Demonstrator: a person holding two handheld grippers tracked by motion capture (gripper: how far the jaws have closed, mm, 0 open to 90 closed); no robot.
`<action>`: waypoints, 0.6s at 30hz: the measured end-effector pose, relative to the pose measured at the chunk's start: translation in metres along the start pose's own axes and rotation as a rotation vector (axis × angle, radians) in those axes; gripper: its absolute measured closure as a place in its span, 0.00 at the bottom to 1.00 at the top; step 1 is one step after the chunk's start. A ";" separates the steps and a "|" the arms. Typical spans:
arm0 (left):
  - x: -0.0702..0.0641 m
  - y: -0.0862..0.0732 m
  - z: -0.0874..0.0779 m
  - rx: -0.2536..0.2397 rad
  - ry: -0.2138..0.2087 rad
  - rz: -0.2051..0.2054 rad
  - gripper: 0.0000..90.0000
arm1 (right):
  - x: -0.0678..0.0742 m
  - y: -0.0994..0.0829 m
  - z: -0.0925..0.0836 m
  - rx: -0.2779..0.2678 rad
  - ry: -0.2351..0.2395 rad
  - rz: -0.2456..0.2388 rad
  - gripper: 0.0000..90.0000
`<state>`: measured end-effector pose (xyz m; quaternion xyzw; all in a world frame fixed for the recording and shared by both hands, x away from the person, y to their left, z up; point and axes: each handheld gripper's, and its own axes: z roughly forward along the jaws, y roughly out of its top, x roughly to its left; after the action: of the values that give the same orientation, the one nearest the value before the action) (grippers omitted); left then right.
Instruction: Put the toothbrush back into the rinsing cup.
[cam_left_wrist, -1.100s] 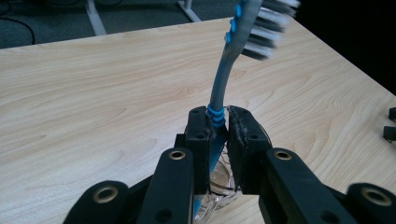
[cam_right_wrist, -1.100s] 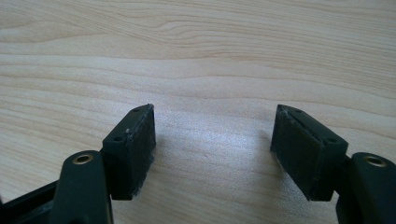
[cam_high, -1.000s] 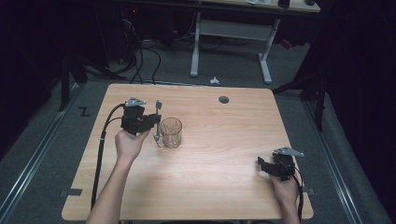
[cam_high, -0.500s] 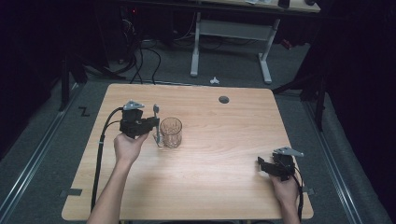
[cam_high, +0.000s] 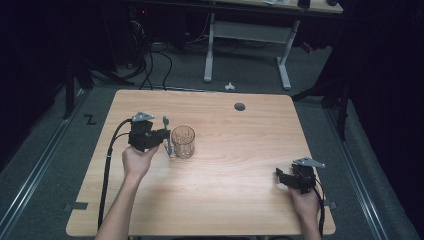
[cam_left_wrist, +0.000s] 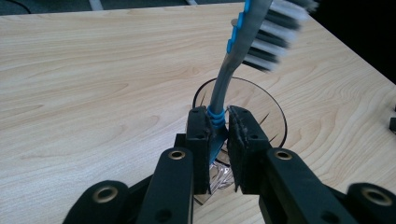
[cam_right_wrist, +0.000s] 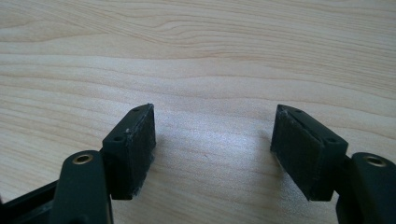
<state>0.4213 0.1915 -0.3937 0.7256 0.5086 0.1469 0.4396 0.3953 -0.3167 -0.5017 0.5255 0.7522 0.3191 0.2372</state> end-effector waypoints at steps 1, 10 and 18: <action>0.000 0.000 0.001 0.001 -0.001 -0.002 0.87 | 0.000 0.000 0.000 0.000 0.000 0.000 0.34; -0.002 -0.002 0.007 0.017 0.000 0.007 0.87 | 0.000 0.000 0.000 0.000 0.001 0.000 0.34; -0.001 -0.002 0.009 0.024 -0.001 0.001 0.87 | 0.000 0.000 0.000 -0.001 0.000 0.000 0.34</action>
<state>0.4255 0.1866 -0.3999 0.7312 0.5097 0.1410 0.4310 0.3954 -0.3170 -0.5017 0.5254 0.7520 0.3194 0.2376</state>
